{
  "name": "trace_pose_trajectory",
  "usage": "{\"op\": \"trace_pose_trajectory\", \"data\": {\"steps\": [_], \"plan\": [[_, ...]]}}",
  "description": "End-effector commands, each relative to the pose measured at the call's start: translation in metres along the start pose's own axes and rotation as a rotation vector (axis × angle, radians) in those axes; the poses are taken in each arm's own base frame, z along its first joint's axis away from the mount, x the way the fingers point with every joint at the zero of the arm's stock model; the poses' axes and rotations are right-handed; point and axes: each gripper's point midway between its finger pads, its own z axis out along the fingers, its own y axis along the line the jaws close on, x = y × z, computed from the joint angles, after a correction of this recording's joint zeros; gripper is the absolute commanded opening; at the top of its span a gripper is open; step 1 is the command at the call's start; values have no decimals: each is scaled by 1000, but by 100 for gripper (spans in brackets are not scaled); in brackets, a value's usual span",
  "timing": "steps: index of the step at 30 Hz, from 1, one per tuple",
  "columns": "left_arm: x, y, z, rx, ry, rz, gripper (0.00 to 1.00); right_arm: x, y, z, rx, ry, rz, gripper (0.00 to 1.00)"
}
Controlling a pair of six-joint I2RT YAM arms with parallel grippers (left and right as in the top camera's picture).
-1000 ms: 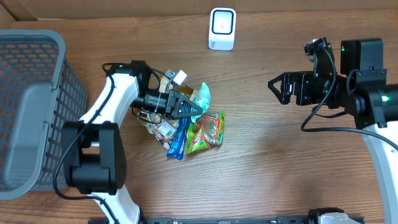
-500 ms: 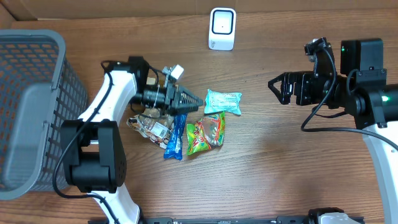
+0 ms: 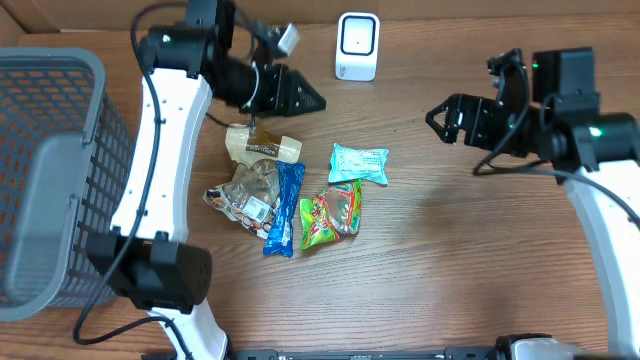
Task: Scan the item barcode
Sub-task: 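Raise the left gripper and move the right gripper toward the tissue pack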
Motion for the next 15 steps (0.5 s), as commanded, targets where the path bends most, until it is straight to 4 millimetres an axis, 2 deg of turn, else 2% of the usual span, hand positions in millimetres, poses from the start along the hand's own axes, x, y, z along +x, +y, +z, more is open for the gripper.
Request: {"op": "trace_pose_trajectory", "data": {"steps": [1,4,6,12,13,14,15], "plan": [[-20,21,-55,-357,-175,-69,41,-7,4,20,18,4,63,88],[-28,34,-84,-514,-264,-126,42,-11,-3,44,97,-4,91,82],[-28,46,-97,-609,-297,-166,42,-11,-7,62,150,-6,98,80],[-16,79,-117,-822,-312,-266,45,11,-1,129,210,62,134,80],[-15,81,-117,-832,-308,-268,47,16,-1,139,213,78,144,80],[-14,82,-116,-835,-304,-270,54,20,-1,148,217,92,159,80],[-14,83,-115,-835,-300,-270,67,25,-2,157,223,108,174,80]]}}
